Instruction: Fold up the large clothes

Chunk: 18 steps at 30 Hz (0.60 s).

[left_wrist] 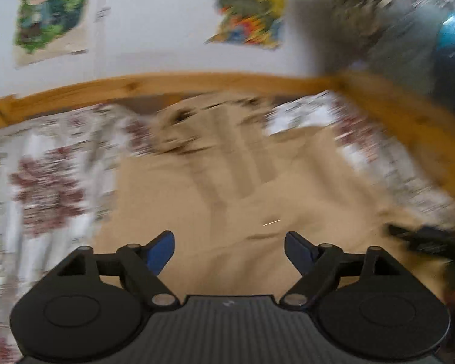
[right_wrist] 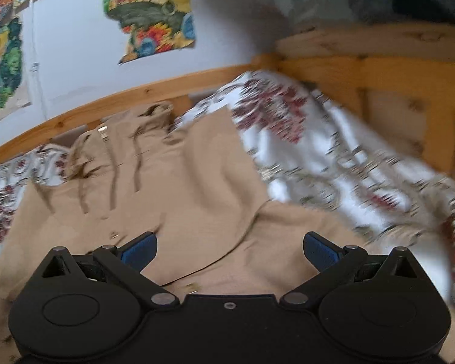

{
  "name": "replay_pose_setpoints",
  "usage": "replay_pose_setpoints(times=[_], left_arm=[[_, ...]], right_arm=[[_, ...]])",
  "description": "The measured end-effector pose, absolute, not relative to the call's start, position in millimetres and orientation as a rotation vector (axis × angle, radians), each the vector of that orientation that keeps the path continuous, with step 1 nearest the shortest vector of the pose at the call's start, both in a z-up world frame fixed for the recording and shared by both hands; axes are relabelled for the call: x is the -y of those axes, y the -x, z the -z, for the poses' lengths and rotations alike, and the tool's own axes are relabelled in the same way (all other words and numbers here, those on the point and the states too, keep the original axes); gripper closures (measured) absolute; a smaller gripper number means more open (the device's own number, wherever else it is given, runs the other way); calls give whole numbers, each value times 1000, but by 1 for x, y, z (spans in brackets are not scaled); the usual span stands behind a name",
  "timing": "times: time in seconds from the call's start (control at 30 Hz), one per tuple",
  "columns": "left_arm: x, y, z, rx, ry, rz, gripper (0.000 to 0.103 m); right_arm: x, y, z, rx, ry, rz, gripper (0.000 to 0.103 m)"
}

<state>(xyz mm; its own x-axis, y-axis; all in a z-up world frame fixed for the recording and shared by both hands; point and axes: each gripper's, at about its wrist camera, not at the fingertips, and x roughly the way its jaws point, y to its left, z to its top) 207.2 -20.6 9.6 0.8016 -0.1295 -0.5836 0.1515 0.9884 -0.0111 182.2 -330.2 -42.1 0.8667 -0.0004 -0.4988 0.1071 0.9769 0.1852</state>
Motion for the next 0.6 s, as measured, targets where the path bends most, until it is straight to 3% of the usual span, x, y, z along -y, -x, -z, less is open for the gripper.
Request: replay_pose_setpoints(times=[0.13, 0.3, 0.57, 0.6], left_arm=[[-24, -236, 5, -720, -81, -6, 18], [-61, -255, 27, -769, 149, 158, 18], [-15, -314, 63, -900, 149, 424, 32], [-7, -325, 69, -930, 145, 424, 39]], right_arm=[[305, -187, 57, -554, -182, -48, 1], [279, -197, 71, -605, -154, -75, 1], [277, -202, 75, -581, -143, -64, 1], [280, -202, 74, -576, -146, -58, 1]])
